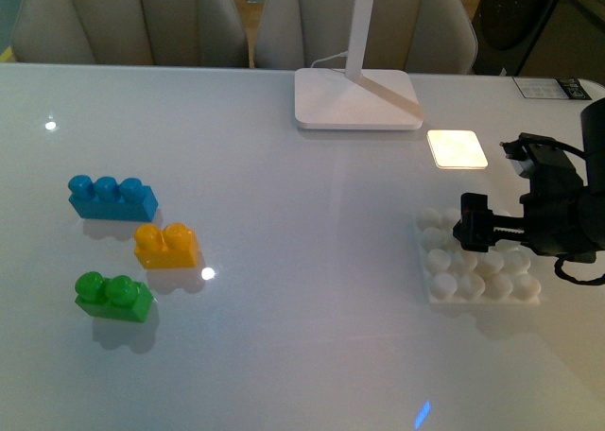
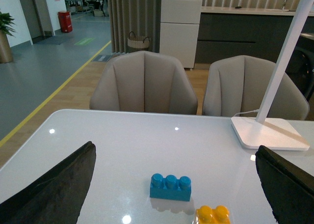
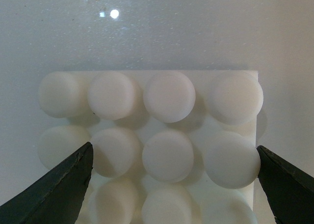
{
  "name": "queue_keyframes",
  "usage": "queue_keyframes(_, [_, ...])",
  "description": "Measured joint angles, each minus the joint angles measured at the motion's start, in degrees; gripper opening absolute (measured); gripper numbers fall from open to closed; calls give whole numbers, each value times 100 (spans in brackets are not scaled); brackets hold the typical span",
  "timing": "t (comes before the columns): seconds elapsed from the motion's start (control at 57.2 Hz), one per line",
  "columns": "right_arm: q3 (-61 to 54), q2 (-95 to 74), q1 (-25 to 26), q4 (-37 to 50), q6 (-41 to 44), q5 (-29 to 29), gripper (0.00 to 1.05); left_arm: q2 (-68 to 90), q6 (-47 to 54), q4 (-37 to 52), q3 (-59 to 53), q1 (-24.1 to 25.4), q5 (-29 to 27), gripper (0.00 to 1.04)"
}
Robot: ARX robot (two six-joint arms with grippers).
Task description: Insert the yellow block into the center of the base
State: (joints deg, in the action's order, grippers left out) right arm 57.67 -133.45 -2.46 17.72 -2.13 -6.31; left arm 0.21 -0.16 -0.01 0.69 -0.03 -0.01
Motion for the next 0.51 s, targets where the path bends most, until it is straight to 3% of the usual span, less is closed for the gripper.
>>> queue_keyframes(0.507, [490,-278,-1423,-164,-1414,485,96,0,0,0,0,0,0,97])
